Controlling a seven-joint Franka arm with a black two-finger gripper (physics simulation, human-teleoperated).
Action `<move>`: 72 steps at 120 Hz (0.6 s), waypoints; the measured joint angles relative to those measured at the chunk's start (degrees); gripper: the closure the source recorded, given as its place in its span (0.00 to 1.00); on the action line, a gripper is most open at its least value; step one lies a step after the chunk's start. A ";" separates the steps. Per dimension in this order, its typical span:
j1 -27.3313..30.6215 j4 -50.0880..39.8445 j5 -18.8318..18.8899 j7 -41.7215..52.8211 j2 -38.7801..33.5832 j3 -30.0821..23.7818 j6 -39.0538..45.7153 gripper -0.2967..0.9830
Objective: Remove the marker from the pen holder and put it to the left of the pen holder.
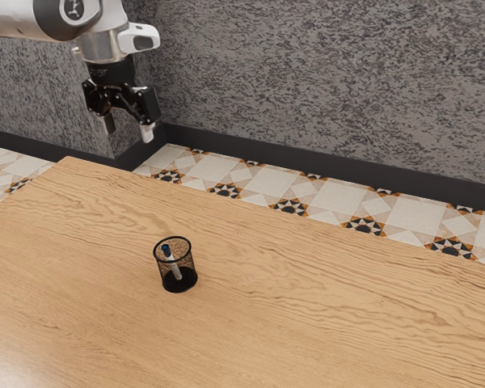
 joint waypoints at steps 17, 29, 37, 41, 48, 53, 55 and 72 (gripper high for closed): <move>-5.03 14.60 -1.51 1.67 9.68 19.05 -2.41 0.24; -3.71 15.72 -1.96 2.67 10.45 20.57 -3.42 0.24; -4.13 16.42 -2.25 2.68 10.60 20.25 -3.78 0.24; -4.59 18.16 -2.66 2.36 10.58 18.94 -3.43 0.24; -8.79 19.57 -3.06 1.43 12.90 16.56 -0.23 0.24; -12.41 19.85 -3.26 0.23 15.70 15.75 2.97 0.25; -13.38 19.91 -3.35 -0.36 16.98 15.48 4.16 0.25; -15.80 20.25 -3.78 -4.97 27.62 14.69 11.36 0.25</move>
